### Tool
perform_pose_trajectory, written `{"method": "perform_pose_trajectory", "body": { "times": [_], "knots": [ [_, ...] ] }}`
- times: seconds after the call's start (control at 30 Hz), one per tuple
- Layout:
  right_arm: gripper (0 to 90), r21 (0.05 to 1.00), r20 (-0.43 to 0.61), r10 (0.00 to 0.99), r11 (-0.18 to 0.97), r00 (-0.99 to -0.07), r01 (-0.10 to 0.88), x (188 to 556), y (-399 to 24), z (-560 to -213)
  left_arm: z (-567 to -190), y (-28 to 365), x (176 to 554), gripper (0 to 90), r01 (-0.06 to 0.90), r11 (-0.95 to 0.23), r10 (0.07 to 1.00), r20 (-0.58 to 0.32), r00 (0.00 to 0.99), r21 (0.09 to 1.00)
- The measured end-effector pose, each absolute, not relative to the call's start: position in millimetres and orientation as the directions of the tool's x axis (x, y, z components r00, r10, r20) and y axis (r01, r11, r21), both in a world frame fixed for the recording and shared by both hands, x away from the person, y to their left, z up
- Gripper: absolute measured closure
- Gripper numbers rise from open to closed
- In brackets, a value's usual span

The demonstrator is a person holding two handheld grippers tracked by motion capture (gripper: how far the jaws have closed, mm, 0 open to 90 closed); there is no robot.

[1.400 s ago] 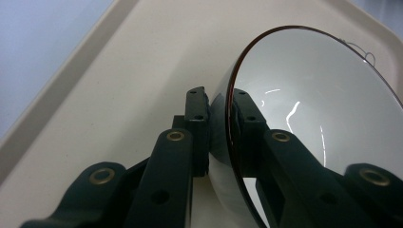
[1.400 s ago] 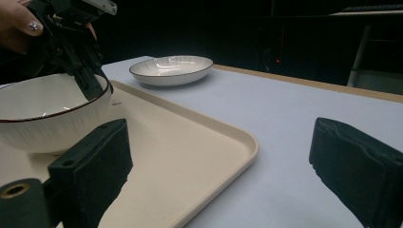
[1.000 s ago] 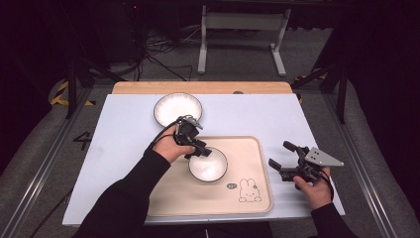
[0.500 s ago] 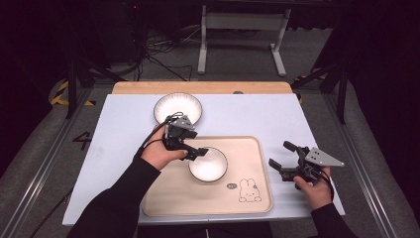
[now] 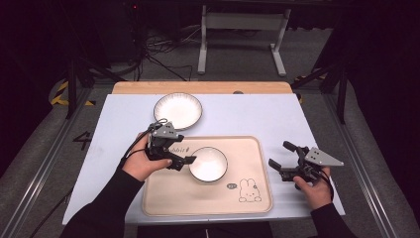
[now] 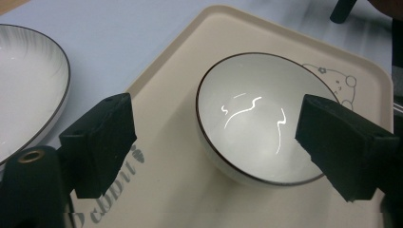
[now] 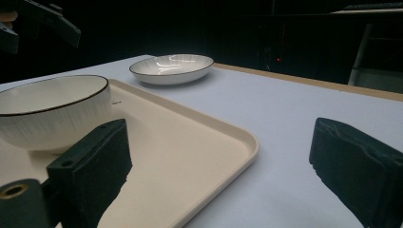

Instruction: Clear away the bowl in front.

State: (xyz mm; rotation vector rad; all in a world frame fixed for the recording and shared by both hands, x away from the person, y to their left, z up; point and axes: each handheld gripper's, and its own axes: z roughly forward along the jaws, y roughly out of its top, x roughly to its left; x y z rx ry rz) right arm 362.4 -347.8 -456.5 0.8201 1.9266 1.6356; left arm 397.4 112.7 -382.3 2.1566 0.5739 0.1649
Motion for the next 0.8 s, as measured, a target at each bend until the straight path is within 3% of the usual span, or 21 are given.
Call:
{"method": "perform_pose_trajectory", "body": {
  "times": [0.47, 0.8],
  "knots": [
    [6.8, 0.985, 0.017, 0.707, 0.109, -0.707, 0.132, 362.3, -347.8, -456.5, -384.2, 138.0, 384.0, 10.8, 0.331, -0.466, 0.477, -0.081, 0.875, 0.821],
    [6.8, 0.986, 0.013, 0.707, 0.110, -0.707, 0.129, 362.2, -347.5, -456.5, -386.8, 162.9, 376.6, 9.1, 0.334, -0.363, 0.524, -0.105, 0.845, 0.870]
  ]
}}
